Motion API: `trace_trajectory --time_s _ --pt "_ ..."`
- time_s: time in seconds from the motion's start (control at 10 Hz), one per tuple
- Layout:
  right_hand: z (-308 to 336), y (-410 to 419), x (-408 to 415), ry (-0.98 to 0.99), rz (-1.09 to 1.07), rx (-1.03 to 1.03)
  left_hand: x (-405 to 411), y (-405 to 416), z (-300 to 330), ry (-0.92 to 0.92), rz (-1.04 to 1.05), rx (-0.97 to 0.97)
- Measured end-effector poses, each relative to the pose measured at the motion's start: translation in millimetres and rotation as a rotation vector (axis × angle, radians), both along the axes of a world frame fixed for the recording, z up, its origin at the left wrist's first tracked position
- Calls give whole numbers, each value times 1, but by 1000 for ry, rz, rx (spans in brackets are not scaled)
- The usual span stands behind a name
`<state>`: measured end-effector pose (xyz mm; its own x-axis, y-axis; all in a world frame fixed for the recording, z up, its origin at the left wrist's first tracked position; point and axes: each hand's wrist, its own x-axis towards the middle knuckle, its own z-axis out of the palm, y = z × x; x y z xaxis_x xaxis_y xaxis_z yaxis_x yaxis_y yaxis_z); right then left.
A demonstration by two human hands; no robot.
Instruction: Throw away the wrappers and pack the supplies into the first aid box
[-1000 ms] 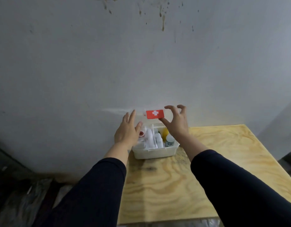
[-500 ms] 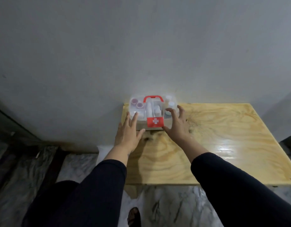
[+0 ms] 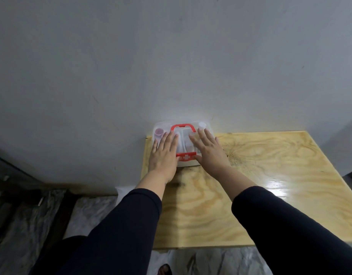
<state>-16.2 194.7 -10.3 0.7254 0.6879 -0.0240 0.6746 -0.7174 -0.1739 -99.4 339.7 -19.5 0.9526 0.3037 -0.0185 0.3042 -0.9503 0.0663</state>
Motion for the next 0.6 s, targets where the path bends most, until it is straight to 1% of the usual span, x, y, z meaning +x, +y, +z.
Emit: trace_trajectory --time_s 0.2,0.3,0.4,0.5,0.6 --pt "-6 18 15 -63 -26 -16 18 19 -7 -68 -28 41" --pt "-8 20 15 -63 -35 -26 20 25 -10 -72 -35 16" --pt "-1 21 14 -32 -42 -21 19 26 -4 -57 -34 -14" --pt "27 22 14 71 -12 -29 17 31 8 -91 -64 -130" --pt "77 13 14 208 47 77 -25 34 -10 -406 -148 -133"
